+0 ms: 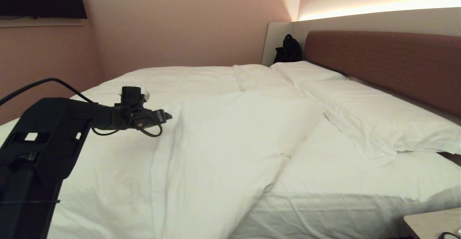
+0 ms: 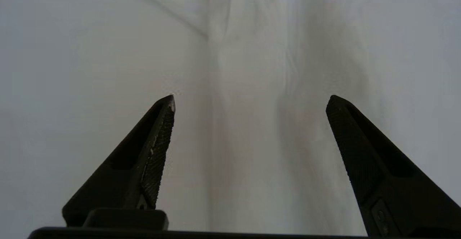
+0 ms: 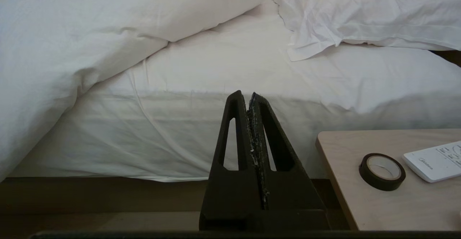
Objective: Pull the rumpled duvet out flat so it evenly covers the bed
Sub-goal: Flatten the corners of the folded blanket
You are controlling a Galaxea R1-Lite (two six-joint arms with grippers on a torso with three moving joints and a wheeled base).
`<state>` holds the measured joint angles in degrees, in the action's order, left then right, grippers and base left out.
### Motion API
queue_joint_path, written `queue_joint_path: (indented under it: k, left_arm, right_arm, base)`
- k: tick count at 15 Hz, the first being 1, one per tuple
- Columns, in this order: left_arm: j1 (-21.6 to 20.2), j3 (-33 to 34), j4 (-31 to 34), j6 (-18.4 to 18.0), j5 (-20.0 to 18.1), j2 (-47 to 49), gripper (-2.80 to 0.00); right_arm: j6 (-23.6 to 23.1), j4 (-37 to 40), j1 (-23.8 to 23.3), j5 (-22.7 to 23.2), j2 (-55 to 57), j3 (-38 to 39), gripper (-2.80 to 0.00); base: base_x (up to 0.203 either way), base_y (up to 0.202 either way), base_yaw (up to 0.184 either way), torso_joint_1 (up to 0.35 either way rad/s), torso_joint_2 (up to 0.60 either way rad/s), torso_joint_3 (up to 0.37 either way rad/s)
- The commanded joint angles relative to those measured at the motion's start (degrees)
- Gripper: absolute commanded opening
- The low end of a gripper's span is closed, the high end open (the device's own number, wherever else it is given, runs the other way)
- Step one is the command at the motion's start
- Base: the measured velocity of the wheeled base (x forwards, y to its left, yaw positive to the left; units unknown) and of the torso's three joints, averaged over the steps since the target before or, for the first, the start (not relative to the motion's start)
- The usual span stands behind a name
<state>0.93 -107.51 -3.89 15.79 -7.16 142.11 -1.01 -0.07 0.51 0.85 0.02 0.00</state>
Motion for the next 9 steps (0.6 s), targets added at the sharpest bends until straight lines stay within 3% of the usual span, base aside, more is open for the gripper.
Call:
queue_joint_path:
  k: [1, 9]
  left_arm:
    - [-0.2, -0.2, -0.1, -0.1, 0.0, 1.7, 0.0]
    - [3.2, -0.5, 0.1, -1.5, -0.4, 4.0, 0.0]
  right_arm:
    - [0.0, 0.0, 0.0, 0.0, 0.1, 0.0, -2.8]
    - [0.0, 0.0, 0.0, 0.0, 0.1, 0.0, -2.8]
  base:
    - [0.0, 0.0, 0.0, 0.0, 0.0, 0.0]
    - [0.0, 0.0, 0.0, 0.0, 0.0, 0.0]
